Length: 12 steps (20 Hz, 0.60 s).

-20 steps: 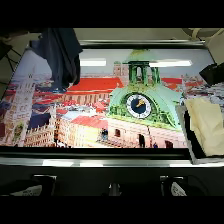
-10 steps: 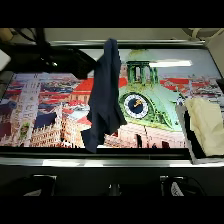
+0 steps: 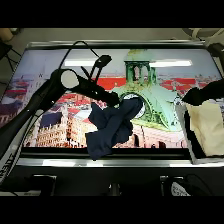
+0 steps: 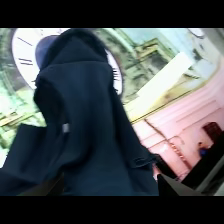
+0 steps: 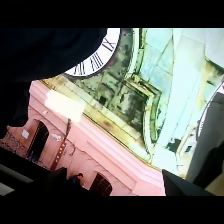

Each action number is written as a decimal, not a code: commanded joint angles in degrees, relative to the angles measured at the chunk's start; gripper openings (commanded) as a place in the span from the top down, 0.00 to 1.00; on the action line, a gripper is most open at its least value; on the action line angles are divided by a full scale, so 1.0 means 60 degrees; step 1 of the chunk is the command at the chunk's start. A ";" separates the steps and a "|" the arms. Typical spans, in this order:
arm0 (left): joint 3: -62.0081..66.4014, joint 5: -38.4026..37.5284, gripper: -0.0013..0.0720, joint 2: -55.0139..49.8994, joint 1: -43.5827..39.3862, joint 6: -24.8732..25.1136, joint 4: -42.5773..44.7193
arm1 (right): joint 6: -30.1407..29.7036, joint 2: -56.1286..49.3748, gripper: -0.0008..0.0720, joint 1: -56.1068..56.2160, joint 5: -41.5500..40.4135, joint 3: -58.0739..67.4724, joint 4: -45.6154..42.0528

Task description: Fold the shirts.

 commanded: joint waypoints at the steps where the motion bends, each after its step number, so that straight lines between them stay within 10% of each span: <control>1: 0.0634 -0.2794 0.01 0.0004 0.1413 -0.0433 0.1800 | -0.0193 -0.0863 0.12 0.0331 -0.0091 -0.1158 0.1005; 12: -0.7380 -0.1231 0.01 0.1552 0.2433 -0.0200 -0.0758 | -0.0933 -0.1126 0.03 0.2648 -0.3064 -0.4750 0.1963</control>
